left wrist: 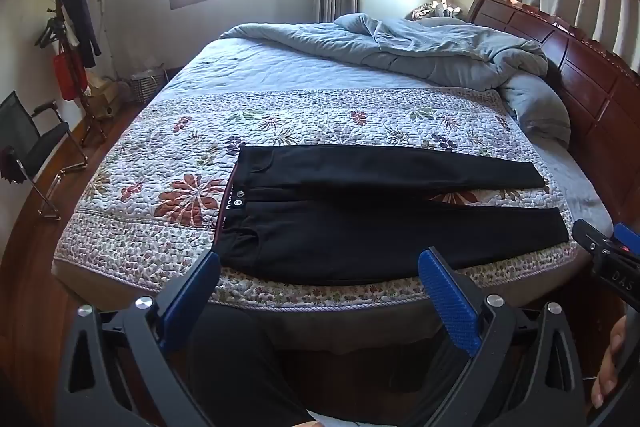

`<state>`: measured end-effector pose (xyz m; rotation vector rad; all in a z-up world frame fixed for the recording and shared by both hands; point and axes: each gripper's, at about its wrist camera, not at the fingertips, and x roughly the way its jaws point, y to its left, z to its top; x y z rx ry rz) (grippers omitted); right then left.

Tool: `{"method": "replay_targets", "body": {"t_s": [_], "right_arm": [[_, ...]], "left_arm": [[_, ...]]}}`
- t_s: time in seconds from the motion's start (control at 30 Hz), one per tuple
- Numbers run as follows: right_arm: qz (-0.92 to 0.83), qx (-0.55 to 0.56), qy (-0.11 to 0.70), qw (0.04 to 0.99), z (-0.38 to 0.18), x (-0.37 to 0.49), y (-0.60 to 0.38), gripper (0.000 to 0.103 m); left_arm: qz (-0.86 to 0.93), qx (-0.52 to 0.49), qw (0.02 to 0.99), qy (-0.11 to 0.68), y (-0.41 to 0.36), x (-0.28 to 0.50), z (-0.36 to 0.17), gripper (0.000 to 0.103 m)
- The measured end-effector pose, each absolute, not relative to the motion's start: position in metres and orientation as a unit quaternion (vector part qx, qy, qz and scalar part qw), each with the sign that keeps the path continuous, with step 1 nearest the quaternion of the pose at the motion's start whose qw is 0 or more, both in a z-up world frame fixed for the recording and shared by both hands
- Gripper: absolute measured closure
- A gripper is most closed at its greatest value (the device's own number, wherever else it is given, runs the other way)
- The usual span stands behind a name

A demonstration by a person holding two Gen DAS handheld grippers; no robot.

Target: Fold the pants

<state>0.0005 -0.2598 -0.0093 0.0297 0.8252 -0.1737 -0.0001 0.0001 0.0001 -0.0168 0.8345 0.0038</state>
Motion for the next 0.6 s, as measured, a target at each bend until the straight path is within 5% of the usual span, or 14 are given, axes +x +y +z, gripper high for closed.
{"method": "replay_targets", "body": {"t_s": [0.6], "right_arm": [[-0.081, 0.016, 0.398, 0.914, -0.0088, -0.0004, -0.2614, 0.003]], "left_arm": [[0.003, -0.004, 0.915, 0.404, -0.0008, 0.0009, 0.0046, 0.004]]}}
